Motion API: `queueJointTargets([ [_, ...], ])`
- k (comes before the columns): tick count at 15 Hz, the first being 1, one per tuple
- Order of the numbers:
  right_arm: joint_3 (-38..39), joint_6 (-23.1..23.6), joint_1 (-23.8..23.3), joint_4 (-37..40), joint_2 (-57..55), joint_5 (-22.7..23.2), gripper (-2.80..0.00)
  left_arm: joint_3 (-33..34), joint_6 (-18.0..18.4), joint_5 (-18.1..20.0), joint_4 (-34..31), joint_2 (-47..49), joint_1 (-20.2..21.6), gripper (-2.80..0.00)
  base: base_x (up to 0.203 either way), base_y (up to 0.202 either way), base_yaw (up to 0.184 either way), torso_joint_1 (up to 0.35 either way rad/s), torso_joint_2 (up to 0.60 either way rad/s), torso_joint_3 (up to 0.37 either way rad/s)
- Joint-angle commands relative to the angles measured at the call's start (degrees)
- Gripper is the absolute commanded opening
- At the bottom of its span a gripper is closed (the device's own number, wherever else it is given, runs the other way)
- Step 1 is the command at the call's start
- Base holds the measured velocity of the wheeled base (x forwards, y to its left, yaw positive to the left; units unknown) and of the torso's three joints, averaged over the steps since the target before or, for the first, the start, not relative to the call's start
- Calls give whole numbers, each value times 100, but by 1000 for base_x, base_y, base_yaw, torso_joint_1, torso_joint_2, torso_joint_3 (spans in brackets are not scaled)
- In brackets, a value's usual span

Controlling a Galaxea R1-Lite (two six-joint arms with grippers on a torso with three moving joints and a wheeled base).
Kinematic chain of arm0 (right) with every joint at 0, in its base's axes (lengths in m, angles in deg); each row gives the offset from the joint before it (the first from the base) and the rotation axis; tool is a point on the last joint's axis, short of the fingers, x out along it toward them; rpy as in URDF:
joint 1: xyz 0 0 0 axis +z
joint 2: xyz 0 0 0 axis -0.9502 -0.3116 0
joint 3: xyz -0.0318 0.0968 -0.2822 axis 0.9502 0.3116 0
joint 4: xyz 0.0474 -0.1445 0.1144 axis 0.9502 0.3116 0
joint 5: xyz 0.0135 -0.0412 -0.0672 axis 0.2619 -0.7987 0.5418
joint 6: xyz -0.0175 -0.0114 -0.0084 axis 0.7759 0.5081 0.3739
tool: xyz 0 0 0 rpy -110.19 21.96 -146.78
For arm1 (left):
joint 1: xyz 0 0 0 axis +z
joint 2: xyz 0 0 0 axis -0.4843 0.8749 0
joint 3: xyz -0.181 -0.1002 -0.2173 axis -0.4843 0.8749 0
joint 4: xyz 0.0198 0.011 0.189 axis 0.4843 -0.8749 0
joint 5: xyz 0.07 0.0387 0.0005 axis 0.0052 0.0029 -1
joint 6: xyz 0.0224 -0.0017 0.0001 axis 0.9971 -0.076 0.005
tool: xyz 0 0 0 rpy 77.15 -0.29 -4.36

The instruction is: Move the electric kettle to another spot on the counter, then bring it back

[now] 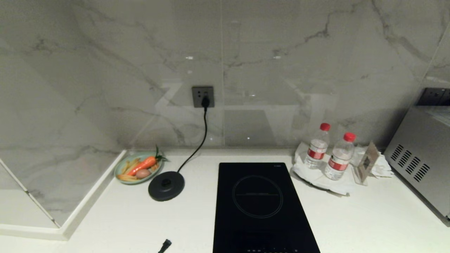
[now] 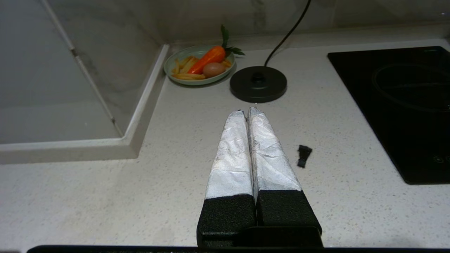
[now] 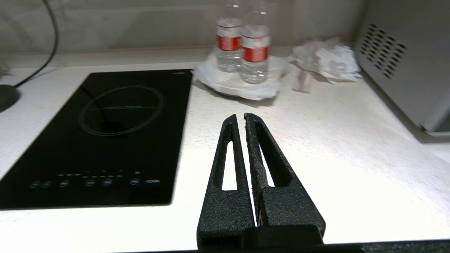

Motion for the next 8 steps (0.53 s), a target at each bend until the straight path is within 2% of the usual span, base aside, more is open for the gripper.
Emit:
queueJointTargets([
  [1, 0, 4, 0, 0, 0, 2, -280, 0, 2, -5, 5, 7, 2, -280, -1, 5, -53, 1, 6, 1],
  [4, 0, 4, 0, 0, 0, 2, -280, 0, -7, -13, 14, 7, -2, -280, 0, 0, 0, 0, 0, 0],
  [5, 0, 4, 0, 0, 0, 2, -280, 0, -7, -22, 14, 7, -2, -280, -90, -2, -10, 22, 8, -5],
  [8, 0, 4, 0, 0, 0, 2, -280, 0, -7, -22, 14, 7, -2, -280, -181, 0, -4, -5, 3, 4],
])
